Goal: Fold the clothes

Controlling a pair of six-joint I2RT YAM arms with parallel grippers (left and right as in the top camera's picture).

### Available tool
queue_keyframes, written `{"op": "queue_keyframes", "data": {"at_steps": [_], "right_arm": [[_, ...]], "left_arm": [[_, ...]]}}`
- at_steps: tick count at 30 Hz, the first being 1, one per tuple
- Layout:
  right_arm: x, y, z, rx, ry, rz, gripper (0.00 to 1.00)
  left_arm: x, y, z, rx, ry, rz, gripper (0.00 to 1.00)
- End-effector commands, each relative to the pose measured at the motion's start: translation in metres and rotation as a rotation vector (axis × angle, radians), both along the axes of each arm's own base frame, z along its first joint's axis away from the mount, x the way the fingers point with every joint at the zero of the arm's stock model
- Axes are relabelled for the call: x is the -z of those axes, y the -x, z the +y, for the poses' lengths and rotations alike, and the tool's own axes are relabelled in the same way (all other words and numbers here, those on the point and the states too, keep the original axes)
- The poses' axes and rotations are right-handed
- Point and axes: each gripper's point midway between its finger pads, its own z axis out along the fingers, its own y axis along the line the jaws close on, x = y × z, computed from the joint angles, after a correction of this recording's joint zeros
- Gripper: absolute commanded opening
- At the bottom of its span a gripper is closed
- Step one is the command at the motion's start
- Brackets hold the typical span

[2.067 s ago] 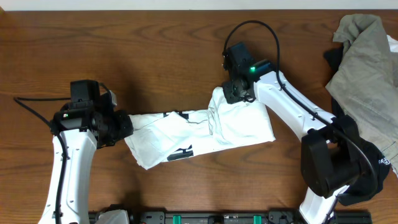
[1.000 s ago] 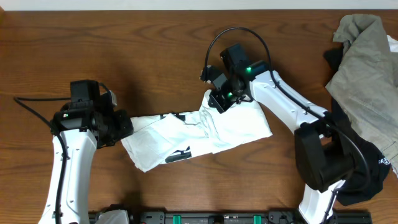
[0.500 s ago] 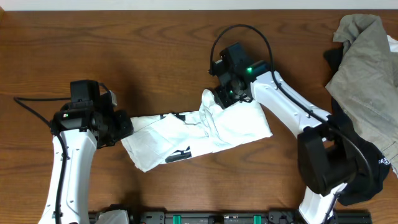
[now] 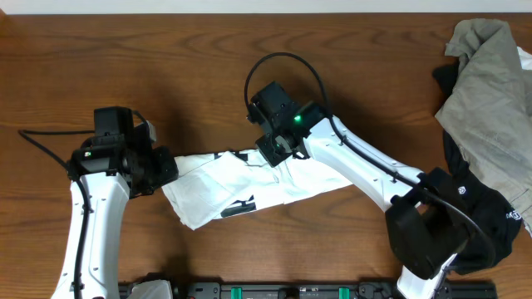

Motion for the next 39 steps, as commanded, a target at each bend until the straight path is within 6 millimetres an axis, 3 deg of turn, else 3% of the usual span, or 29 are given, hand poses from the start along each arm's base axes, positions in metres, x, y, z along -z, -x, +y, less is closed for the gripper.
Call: {"op": "queue_keyframes", "data": {"at_steps": [1, 10, 12, 13, 14, 15, 19, 27, 34, 39], "right_arm": [[0.017, -0.007, -0.004, 0.057, 0.046, 0.003, 0.48], [0.049, -0.011, -0.002, 0.07, 0.073, 0.035, 0.44], [0.055, -0.01, -0.002, 0.08, 0.079, 0.045, 0.32], [0.055, -0.01, -0.002, 0.082, 0.078, 0.044, 0.21], [0.055, -0.011, -0.002, 0.083, 0.077, 0.043, 0.04], [0.055, -0.012, -0.001, 0.084, 0.073, 0.039, 0.01], [0.036, -0.014, 0.001, 0.097, 0.044, 0.014, 0.01], [-0.028, -0.006, -0.004, 0.083, -0.021, -0.061, 0.01], [-0.022, 0.018, -0.013, 0.06, 0.045, 0.014, 0.01], [-0.021, 0.022, -0.008, 0.045, 0.048, 0.011, 0.01]], "left_arm": [[-0.002, 0.001, -0.003, 0.016, 0.009, -0.006, 0.35], [-0.002, 0.003, -0.003, 0.017, 0.01, 0.003, 0.34], [-0.002, 0.003, -0.003, 0.017, 0.01, 0.003, 0.35], [-0.002, 0.003, -0.003, 0.017, 0.01, 0.003, 0.34], [-0.002, 0.003, -0.003, 0.016, 0.01, 0.003, 0.34], [-0.002, 0.003, -0.003, 0.017, 0.01, 0.003, 0.34], [-0.001, 0.004, -0.003, 0.017, 0.01, 0.006, 0.35], [-0.001, 0.003, -0.003, 0.017, 0.01, 0.006, 0.35], [-0.001, 0.004, -0.003, 0.017, 0.01, 0.006, 0.35], [-0.001, 0.003, -0.003, 0.017, 0.01, 0.006, 0.35]]}}
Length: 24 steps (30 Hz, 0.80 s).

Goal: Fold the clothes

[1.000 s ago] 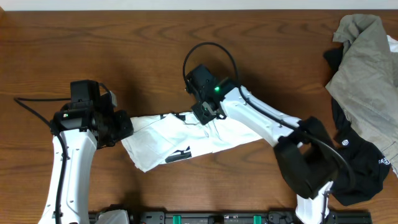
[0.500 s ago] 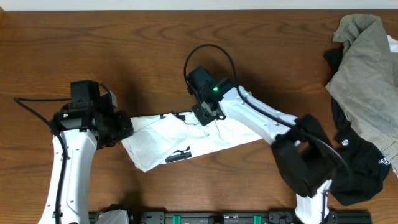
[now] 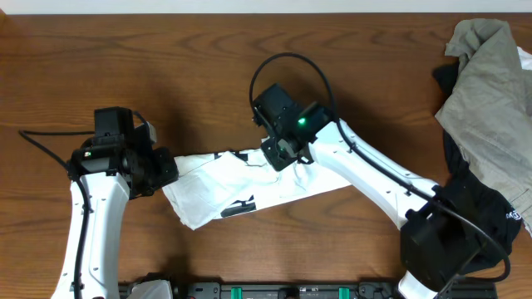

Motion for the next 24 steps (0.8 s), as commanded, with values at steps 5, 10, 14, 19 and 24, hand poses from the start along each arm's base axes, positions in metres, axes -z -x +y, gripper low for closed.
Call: {"op": "queue_keyframes", "data": {"at_steps": [5, 10, 14, 19, 24], "right_arm": [[0.001, 0.001, 0.003, 0.007, 0.038, -0.035, 0.01], [-0.005, -0.016, -0.014, 0.122, 0.139, -0.155, 0.01], [-0.008, -0.024, -0.019, 0.176, 0.147, -0.195, 0.01], [-0.024, -0.033, -0.018, 0.206, 0.111, -0.253, 0.01], [-0.06, -0.042, -0.027, 0.251, 0.068, -0.344, 0.01]], "left_arm": [[-0.002, 0.001, -0.003, 0.017, 0.009, -0.006, 0.35], [-0.002, 0.001, -0.003, 0.017, 0.009, -0.006, 0.35], [-0.002, 0.001, -0.003, 0.017, 0.009, -0.006, 0.35], [-0.002, 0.001, -0.003, 0.017, 0.008, -0.006, 0.35], [-0.002, 0.001, -0.003, 0.017, 0.009, -0.006, 0.35]]}}
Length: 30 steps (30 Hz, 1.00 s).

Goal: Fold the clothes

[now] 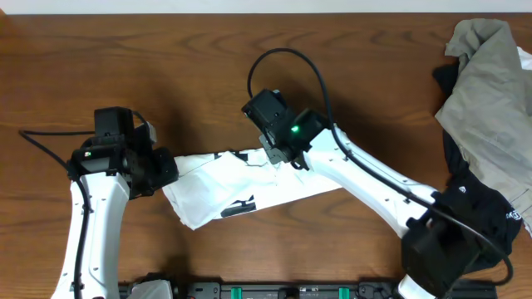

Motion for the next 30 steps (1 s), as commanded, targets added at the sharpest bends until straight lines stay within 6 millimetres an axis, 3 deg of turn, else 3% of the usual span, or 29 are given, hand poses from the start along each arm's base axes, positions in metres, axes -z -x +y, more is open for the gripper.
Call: {"op": "queue_keyframes", "data": {"at_steps": [1, 4, 7, 19, 25, 30], "right_arm": [[-0.044, -0.012, -0.016, 0.071, -0.04, -0.123, 0.01], [-0.065, -0.014, -0.025, 0.089, -0.071, -0.161, 0.01], [-0.072, -0.015, -0.033, 0.105, -0.078, -0.168, 0.01], [-0.056, -0.002, -0.036, 0.074, -0.034, -0.089, 0.01], [-0.061, -0.004, -0.01, -0.095, -0.085, -0.097, 0.01], [-0.06, -0.004, 0.006, -0.134, -0.142, -0.087, 0.01]], "left_arm": [[-0.002, 0.001, -0.003, 0.017, 0.008, -0.006, 0.35], [-0.002, 0.001, -0.003, 0.017, 0.008, -0.006, 0.35], [-0.002, 0.001, -0.003, 0.017, 0.008, -0.006, 0.35], [-0.002, 0.001, -0.003, 0.017, 0.008, -0.006, 0.35], [-0.002, 0.0, -0.002, 0.017, 0.008, -0.008, 0.35], [-0.002, 0.0, -0.002, 0.017, 0.008, -0.009, 0.35]]}}
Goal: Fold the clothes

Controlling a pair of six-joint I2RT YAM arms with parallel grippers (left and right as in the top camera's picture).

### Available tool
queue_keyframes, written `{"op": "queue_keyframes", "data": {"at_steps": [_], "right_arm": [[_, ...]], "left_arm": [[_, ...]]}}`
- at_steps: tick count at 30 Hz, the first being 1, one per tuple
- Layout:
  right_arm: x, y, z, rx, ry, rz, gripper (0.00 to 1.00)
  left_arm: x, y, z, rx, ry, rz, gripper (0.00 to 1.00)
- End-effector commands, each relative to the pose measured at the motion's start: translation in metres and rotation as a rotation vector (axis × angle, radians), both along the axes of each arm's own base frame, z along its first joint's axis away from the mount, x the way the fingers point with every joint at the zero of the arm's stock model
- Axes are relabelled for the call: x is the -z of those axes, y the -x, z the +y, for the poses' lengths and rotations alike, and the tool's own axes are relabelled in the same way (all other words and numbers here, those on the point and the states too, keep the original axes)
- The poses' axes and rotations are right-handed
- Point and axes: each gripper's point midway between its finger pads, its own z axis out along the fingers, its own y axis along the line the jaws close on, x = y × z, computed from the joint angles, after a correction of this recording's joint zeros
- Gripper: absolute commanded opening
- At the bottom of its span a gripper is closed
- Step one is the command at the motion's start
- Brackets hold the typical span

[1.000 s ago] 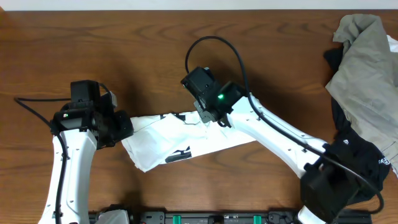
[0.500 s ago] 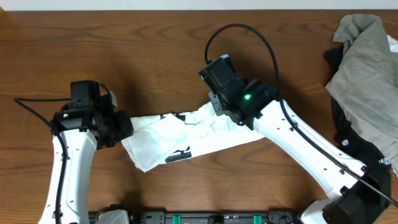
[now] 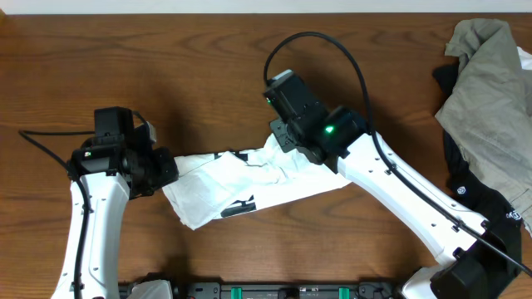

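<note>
A white garment with black markings (image 3: 241, 187) lies crumpled across the middle of the table. My left gripper (image 3: 169, 170) sits at its left corner, where the cloth's upper edge runs in between the fingers, and looks shut on it. My right gripper (image 3: 281, 143) is at the garment's upper edge near its middle. It is shut on a fold of the cloth, which rises in a peak up to the fingers. The fingertips of both grippers are largely hidden under the wrists.
A pile of other clothes lies at the right edge: a grey-olive garment (image 3: 486, 75) on top of a black one (image 3: 482, 208). The right arm (image 3: 399, 191) stretches diagonally over the table's right half. Bare brown wood (image 3: 166, 66) fills the far side.
My right gripper has moved a little to the right and back, and the cloth's upper edge now peaks up into it. The arm's base end has swung right. The left arm has not moved.
Throughout, my left gripper stayed at the garment's left corner. My right gripper sat at the upper edge near the middle, shifting slightly right, then left, with the cloth barely changing. Now it holds a raised fold further right.
</note>
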Motion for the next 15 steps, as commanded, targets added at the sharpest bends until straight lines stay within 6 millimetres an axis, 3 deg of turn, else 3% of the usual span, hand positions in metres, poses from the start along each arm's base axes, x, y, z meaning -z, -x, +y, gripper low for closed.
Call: {"op": "queue_keyframes", "data": {"at_steps": [1, 15], "right_arm": [[0.009, 0.006, 0.016, -0.078, -0.022, 0.041, 0.01], [0.091, 0.028, 0.052, -0.182, 0.075, 0.208, 0.01]], "left_arm": [[-0.002, 0.0, -0.002, 0.017, 0.008, -0.008, 0.35], [-0.002, 0.0, -0.002, 0.017, 0.007, -0.009, 0.35]]}}
